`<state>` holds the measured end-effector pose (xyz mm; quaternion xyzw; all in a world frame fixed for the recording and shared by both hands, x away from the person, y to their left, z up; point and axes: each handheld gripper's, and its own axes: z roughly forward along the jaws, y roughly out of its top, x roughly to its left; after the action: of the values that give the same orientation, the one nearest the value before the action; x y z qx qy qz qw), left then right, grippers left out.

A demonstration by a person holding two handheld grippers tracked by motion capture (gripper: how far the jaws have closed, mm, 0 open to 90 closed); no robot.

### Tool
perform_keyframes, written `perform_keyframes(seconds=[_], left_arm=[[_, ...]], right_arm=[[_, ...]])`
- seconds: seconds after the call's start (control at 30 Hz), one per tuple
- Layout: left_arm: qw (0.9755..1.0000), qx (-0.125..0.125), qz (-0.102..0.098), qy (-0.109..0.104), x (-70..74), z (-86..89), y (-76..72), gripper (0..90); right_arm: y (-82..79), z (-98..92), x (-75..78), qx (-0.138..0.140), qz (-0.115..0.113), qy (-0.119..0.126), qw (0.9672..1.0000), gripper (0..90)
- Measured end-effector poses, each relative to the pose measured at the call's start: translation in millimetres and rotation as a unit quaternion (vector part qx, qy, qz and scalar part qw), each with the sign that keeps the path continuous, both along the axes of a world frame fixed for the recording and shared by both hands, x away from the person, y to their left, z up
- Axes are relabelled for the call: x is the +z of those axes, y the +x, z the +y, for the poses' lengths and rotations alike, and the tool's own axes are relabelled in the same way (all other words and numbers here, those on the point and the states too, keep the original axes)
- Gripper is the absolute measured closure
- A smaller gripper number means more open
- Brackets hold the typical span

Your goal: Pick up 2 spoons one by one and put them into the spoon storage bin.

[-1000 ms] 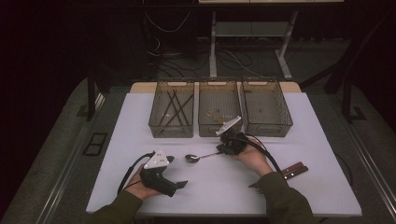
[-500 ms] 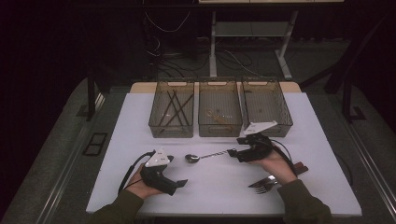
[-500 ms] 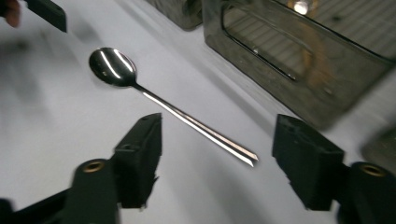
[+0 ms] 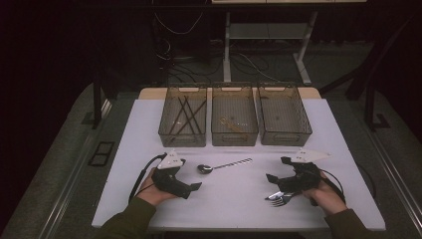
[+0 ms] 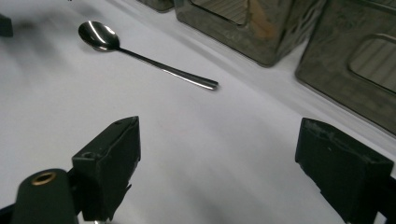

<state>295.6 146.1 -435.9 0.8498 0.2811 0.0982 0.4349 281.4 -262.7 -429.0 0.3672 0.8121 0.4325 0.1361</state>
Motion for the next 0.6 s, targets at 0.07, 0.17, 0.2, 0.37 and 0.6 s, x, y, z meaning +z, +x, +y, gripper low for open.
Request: perform_keyframes(seconds=[0.07,0.17,0.2,0.37,0.6], left_arm=[[1.0,0.004,-0.002,-0.002,2.4,-2.2,2.8,0.0],[0.9999,0.01,-0.002,-0.001,4.6,-5.6,6.5,0.0],[0.9999,0.01,0.0,0.0,4.8,-6.4,8.2,0.0],[0.9998,0.019,-0.003,0.007,8.7,-12.1,20.7,4.9],[0.9994,0.025,0.02,0.014,8.5,-22.0,43.6,16.9]], right_arm=[[-4.9,-5.2,-1.2,-0.007,-0.007,-0.001,1.0,14.4],[-10.6,-10.9,-3.8,-0.013,-0.004,0.004,0.9999,14.3],[-12.6,-11.9,-5.0,-0.016,-0.006,0.004,0.9998,14.4],[-20.0,-16.7,-10.7,-0.015,-0.002,0.004,0.9999,14.4],[-27.2,-22.4,-13.1,-0.014,-0.002,-0.003,0.9999,14.4]])
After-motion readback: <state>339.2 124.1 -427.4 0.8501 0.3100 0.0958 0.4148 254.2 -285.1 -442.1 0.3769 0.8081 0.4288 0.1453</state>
